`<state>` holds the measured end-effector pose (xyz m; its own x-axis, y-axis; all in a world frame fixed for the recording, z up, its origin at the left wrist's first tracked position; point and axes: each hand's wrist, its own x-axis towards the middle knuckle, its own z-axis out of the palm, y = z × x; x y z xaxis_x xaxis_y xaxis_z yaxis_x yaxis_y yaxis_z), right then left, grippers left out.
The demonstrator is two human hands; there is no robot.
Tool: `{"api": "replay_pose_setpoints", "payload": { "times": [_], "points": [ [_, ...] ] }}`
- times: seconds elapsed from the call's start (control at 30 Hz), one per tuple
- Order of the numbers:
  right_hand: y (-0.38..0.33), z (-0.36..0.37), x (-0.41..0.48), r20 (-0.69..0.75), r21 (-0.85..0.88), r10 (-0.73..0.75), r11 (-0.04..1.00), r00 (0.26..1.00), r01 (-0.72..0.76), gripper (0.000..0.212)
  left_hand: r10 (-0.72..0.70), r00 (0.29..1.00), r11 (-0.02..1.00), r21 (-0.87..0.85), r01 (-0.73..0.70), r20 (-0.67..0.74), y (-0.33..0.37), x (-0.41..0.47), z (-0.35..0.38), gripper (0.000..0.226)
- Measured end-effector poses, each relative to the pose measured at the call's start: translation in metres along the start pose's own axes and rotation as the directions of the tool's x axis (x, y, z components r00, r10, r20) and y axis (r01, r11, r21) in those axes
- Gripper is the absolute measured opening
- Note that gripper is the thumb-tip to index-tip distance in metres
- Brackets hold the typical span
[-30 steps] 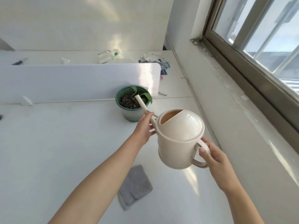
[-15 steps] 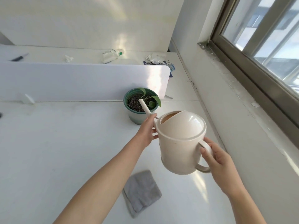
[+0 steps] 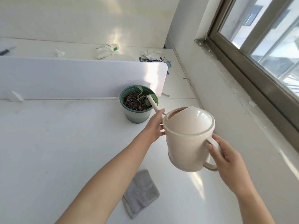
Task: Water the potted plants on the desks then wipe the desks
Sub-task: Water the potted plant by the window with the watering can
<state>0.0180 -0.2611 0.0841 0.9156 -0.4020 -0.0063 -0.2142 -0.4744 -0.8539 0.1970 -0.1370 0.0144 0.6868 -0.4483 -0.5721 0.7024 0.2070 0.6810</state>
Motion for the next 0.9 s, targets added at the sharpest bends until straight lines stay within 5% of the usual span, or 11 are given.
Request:
{"api": "replay_pose_setpoints", "payload": {
  "times": [0.5,0.9],
  "points": [
    [-0.013,0.021,-0.003,0.07,0.126,0.034,0.991,0.997,-0.043,0.01,-0.004,0.999,1.0,0.022,0.005,-0.042,-0.001,0.0,-0.027,0.027],
    [0.019,0.045,0.001,0.216,0.057,0.028,0.998,0.976,-0.042,0.021,0.103,0.981,0.994,-0.022,-0.108,-0.162,0.006,-0.025,-0.066,0.024]
  ]
}}
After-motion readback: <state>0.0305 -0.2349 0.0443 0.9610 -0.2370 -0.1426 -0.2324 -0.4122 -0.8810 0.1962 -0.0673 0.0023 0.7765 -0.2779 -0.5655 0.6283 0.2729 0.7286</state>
